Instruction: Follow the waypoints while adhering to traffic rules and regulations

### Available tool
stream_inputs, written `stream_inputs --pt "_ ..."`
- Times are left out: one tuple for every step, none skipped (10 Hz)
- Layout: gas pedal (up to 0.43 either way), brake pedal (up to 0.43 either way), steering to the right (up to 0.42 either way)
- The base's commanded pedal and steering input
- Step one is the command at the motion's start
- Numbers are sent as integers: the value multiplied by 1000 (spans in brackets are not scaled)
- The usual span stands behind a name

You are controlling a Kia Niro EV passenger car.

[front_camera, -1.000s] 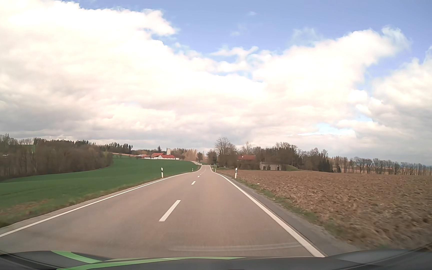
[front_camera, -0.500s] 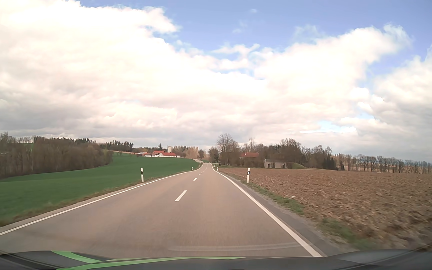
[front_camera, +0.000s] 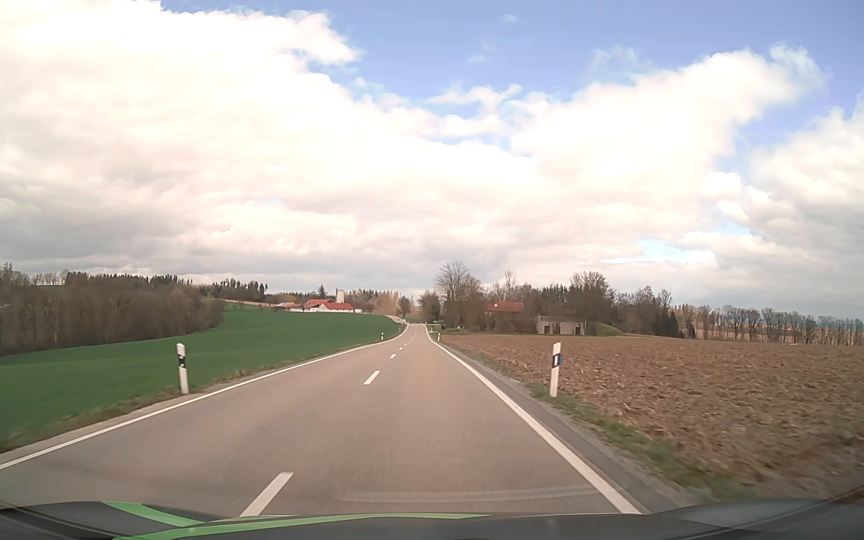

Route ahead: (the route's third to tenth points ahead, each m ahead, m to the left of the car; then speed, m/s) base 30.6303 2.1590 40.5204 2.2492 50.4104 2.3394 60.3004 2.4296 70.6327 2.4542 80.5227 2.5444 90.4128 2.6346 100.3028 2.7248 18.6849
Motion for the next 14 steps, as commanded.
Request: stream_inputs --pt "110 0 -3" --pt "110 0 -3" --pt "98 0 -3" --pt "98 0 -3" --pt "87 0 -3" --pt "87 0 -3" --pt "87 0 -2" --pt "87 0 -3" --pt "87 0 -3" --pt "87 0 -3" --pt "87 0 -3" --pt "87 0 -3" --pt "87 0 -3" --pt "87 0 -3"
